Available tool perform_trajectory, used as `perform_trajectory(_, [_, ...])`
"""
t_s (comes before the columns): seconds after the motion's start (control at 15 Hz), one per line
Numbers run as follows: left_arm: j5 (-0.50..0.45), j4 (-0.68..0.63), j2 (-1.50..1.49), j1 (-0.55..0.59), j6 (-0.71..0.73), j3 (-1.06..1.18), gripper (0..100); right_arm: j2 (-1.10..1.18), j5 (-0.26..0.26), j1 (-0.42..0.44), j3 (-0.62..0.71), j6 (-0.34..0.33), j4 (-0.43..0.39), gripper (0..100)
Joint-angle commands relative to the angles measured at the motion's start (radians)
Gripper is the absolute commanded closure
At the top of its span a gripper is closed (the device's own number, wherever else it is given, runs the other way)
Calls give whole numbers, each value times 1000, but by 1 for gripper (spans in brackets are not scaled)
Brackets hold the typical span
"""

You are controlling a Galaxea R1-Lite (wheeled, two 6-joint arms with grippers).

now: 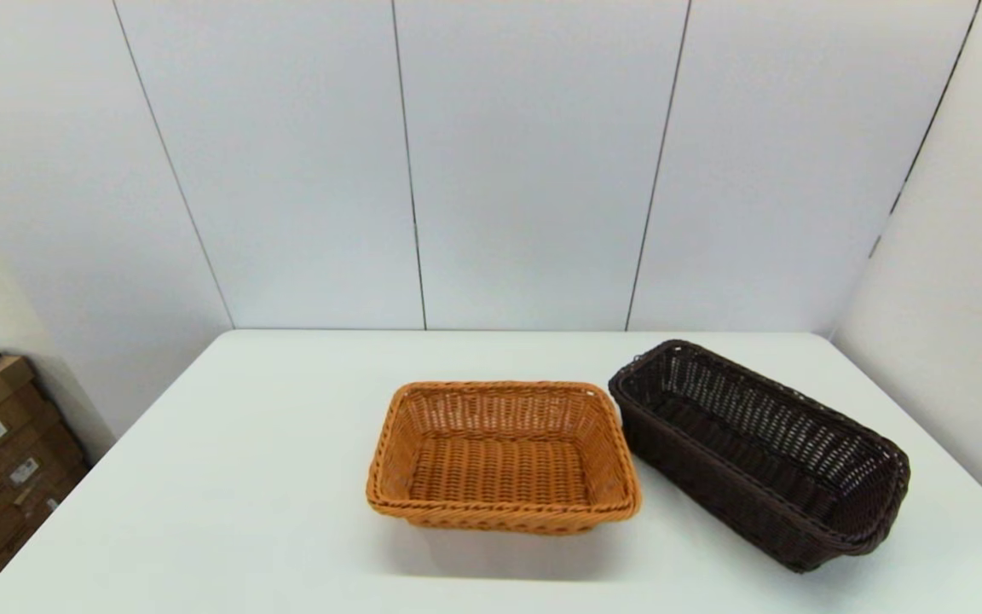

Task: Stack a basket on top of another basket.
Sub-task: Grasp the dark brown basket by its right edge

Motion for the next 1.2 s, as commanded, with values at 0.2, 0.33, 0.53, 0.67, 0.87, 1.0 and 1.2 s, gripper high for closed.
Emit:
perform_trajectory(0.2, [1,0,0,1,0,0,0,355,-4,0,-140,18,53,0])
perform_trajectory(0.33, [1,0,0,0,0,0,0,547,0,2,-181,88,26,0])
perform_trajectory(0.53, [1,0,0,1,1,0,0,875,-4,0,-305,212,9,0])
perform_trajectory(0.67, [1,0,0,1,1,0,0,1059,-9,-3,-385,297,6,0])
perform_trajectory(0.87, [1,0,0,1,0,0,0,1289,-13,-44,-488,358,9,0])
perform_trajectory(1.0, [1,0,0,1,0,0,0,1410,-26,-82,-532,373,10,0])
perform_trajectory(1.2, [1,0,0,0,0,0,0,1573,-92,-101,-569,478,6,0])
